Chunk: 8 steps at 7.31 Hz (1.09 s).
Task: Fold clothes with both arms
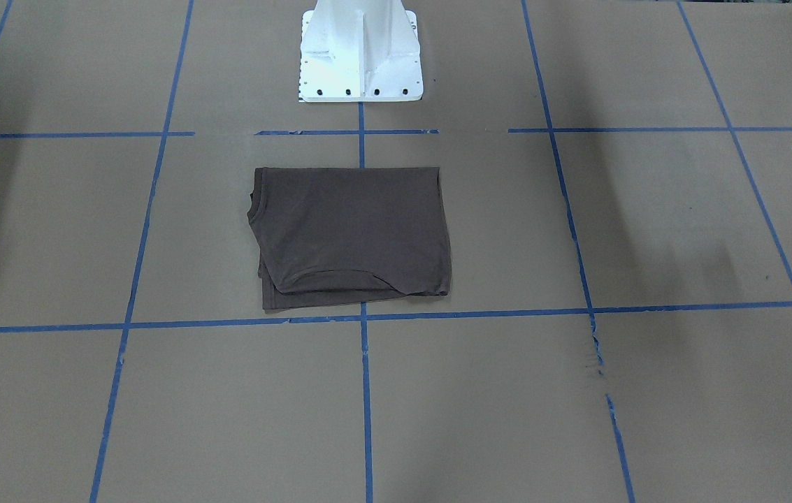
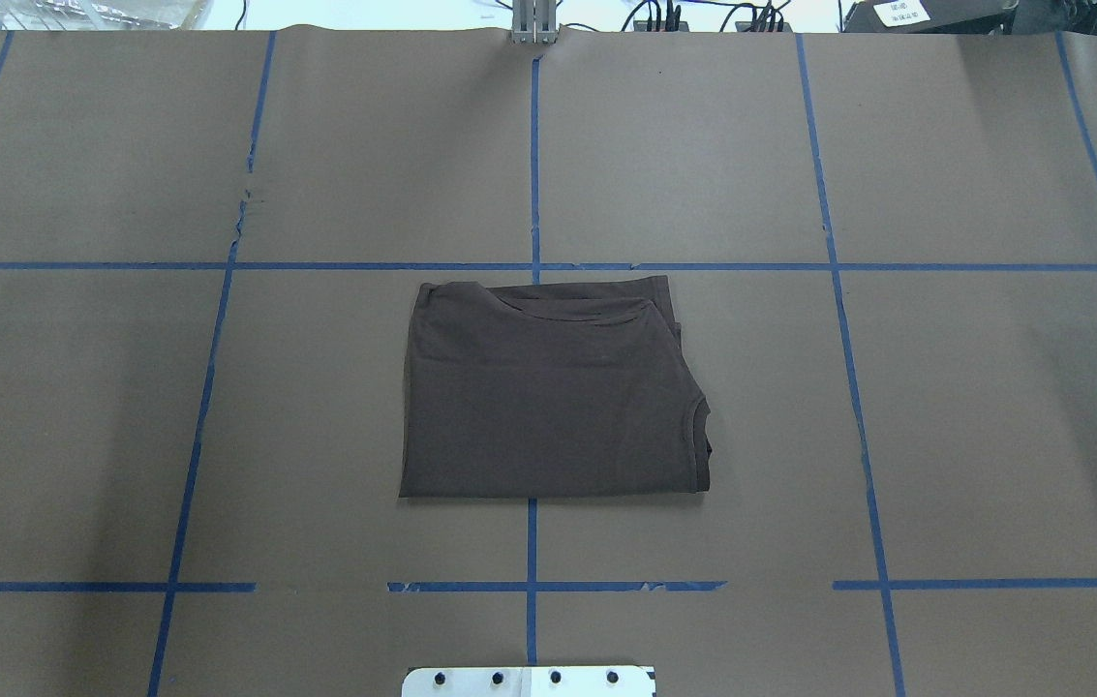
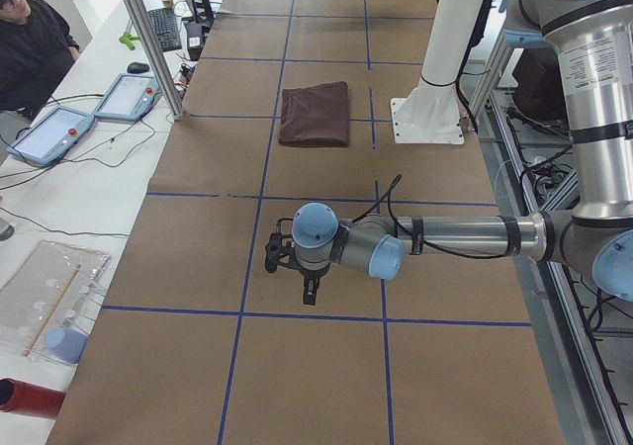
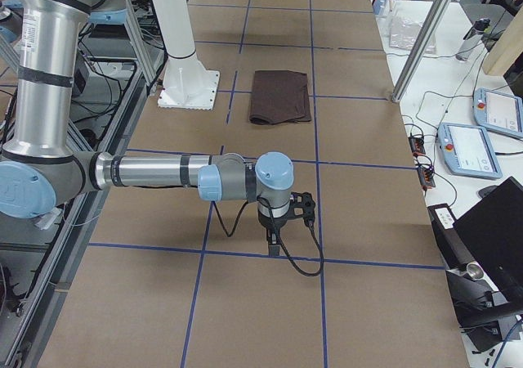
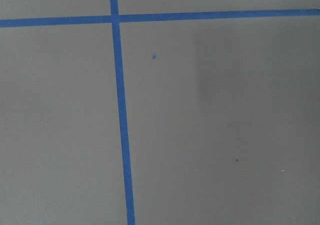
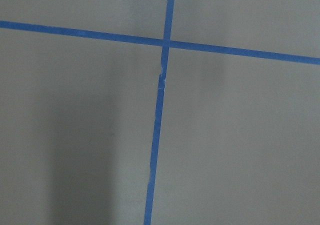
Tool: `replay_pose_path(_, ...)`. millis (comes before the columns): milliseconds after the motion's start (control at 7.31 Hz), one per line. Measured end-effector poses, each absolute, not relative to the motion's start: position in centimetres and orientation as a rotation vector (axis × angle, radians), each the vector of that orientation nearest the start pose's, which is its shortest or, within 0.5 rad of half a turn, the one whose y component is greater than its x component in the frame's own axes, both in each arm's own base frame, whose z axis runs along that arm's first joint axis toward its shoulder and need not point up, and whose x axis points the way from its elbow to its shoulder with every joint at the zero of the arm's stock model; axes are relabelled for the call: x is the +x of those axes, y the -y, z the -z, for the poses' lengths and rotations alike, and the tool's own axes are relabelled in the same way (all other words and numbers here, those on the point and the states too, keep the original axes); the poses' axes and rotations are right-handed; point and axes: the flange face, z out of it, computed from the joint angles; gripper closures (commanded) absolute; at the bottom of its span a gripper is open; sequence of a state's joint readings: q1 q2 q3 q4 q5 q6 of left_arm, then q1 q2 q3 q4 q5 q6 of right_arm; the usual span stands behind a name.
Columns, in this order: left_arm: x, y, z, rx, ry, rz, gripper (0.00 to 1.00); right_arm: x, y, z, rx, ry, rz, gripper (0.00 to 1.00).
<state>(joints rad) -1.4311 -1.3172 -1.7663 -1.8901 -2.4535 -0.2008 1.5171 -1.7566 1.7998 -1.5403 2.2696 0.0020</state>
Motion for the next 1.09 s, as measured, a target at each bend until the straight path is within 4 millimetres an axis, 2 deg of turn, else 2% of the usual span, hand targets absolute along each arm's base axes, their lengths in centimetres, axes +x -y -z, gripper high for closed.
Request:
replay_pose_path(274, -1.9, 40.0, -63.3, 0.114, -0.898, -0.024, 0.0, 4.7, 42.1, -63.3, 0.049, 0.702, 0.074, 0.0)
replay_pose_path(547, -3.6, 39.7, -64.4, 0.098, -0.842, -0.029, 0.0, 4.7, 42.1, -63.4, 0.049, 0.702, 0.073, 0.0)
replay_pose_path(821, -7.7, 39.5, -65.0, 0.074, -0.766, 0.044, 0.0, 4.7, 42.2, -63.4, 0.049, 0.703, 0.072, 0.0)
replay_pose_path(1094, -8.9, 39.3, -64.7, 0.074, -0.755, 0.07, 0.0, 4.6, 42.3, -63.3, 0.05, 0.705, 0.072, 0.0)
